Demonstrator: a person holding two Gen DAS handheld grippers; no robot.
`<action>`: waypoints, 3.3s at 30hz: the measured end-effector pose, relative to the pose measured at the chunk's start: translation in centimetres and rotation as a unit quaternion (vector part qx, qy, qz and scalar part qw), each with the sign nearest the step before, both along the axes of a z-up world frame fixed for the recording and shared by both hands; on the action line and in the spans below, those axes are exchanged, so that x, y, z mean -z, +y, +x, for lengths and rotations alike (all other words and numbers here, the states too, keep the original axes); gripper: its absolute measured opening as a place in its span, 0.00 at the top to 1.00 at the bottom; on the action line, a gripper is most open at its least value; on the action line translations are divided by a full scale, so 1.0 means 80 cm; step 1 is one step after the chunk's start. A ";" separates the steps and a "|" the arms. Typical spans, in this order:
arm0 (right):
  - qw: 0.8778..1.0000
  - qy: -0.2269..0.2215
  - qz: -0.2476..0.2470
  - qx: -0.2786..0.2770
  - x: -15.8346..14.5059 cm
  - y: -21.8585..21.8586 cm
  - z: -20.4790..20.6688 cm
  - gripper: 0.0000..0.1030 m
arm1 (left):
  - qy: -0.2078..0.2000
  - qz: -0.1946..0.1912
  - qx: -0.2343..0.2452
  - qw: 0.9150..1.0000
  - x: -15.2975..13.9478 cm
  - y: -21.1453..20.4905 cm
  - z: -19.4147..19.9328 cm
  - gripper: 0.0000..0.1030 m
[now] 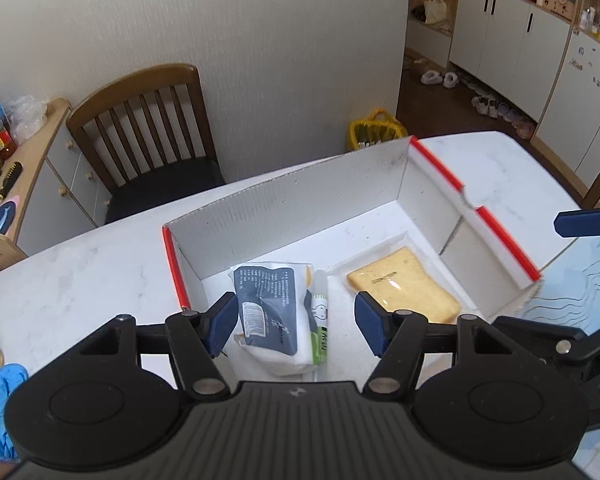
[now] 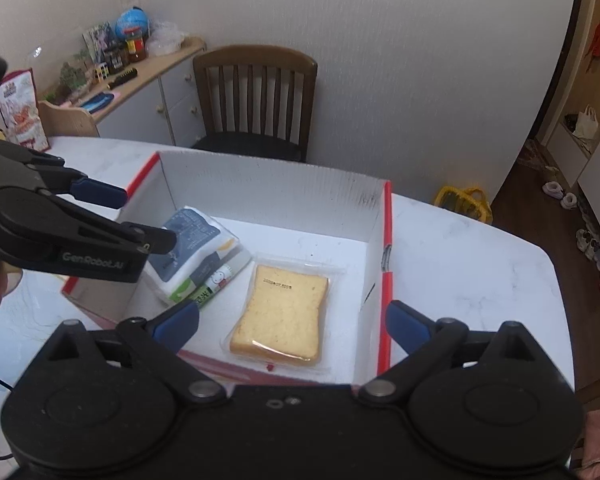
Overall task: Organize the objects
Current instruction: 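Withdraw both tools from the shoebox back over the remaining items, then grasp the white round lid with the right tool while the left tool grasps the yellow snack stick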
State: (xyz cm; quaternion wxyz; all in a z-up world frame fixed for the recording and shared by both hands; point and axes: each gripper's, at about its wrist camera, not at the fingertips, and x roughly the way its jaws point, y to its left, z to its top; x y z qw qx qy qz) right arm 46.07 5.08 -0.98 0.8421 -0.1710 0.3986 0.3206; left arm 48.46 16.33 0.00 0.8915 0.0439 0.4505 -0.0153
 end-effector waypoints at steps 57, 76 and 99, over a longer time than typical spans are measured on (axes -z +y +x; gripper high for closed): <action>1.000 -0.010 -0.008 0.027 0.087 -0.247 -0.182 0.01 | -0.027 -0.012 -0.062 0.998 0.111 -0.091 -0.339 0.00; 0.997 0.043 -0.044 0.050 0.157 -0.252 -0.150 0.11 | 0.028 -0.019 -0.052 0.998 0.184 -0.091 -0.349 0.01; 0.996 0.057 -0.041 0.060 0.167 -0.231 -0.136 0.40 | 0.022 -0.054 -0.039 0.998 0.170 -0.095 -0.336 0.67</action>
